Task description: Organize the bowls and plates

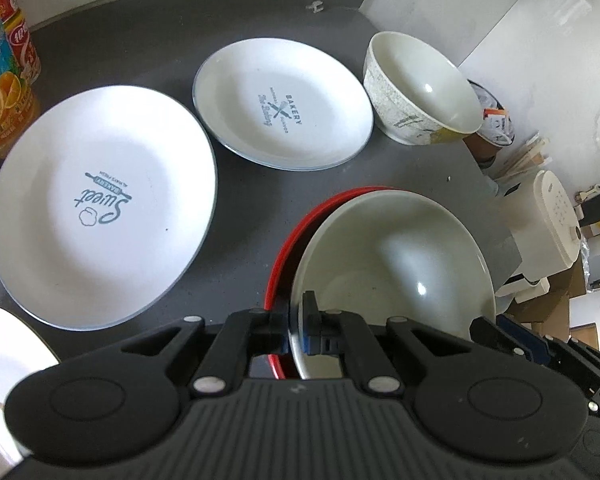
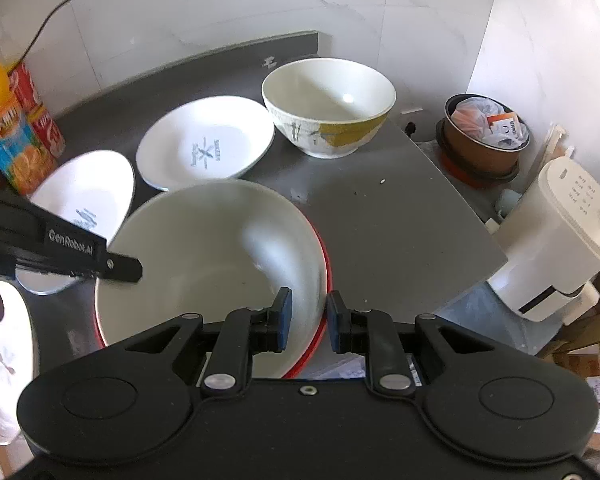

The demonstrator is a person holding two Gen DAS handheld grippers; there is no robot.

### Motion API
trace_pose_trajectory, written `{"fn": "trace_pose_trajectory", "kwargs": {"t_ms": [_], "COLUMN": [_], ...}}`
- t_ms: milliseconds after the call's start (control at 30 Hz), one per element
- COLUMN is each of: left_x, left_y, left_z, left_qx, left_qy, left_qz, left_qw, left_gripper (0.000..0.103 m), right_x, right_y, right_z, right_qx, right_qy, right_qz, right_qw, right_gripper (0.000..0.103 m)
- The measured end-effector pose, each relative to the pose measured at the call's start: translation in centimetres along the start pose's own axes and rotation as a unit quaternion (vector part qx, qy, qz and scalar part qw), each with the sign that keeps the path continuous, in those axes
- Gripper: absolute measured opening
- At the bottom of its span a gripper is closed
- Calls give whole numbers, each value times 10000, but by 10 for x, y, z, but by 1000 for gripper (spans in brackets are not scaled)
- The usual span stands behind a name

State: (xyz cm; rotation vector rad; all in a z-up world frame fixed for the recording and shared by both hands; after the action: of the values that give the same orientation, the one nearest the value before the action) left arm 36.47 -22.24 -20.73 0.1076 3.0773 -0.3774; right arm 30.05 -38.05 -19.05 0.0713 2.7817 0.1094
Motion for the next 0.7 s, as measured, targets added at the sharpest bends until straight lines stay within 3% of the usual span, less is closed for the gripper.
{"fn": "trace_pose_trajectory", "kwargs": {"t_ms": [133, 233, 300, 367, 700], "left_x": [-4, -6, -7, -9, -40], "left_y": [-7, -15, -21, -27, -51], "left_z": [-9, -18, -27, -35, -48], "left_qx": [-87, -157, -197, -211, -284], "left_qy": [190, 120, -69, -234, -612], "left_qz": [28, 171, 245, 314, 234], "left_qw": [9998, 9997, 9995, 9990, 9974], "left_gripper": [14, 28, 47, 52, 53], "right_x": [-7, -11, -13, -16, -36], "right_y": [-11, -23, -30, -36, -74], "right_z": [-12, -20, -22, -23, -24], "right_qx": [-252, -519, -590, -666, -1046], "right_qy": [-203, -332, -373, -400, -541], "right_qz": [125, 277, 328, 365, 650], "right_qw": [9994, 9977, 9970, 9963, 9909], "right_gripper": [25, 30, 30, 30, 31]}}
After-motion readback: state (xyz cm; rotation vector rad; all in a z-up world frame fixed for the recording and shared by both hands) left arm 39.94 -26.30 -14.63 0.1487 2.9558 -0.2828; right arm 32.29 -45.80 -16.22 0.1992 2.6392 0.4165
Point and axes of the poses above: each gripper's, at about its wrist camera, not at the fingertips, and z roughly the way its jaws point, y to its left, x to its underside, the point moved 4 cm from there along z, roughly the way its jaws point, and after that the axes turned 15 degrees about y, right-handed, at the moved point
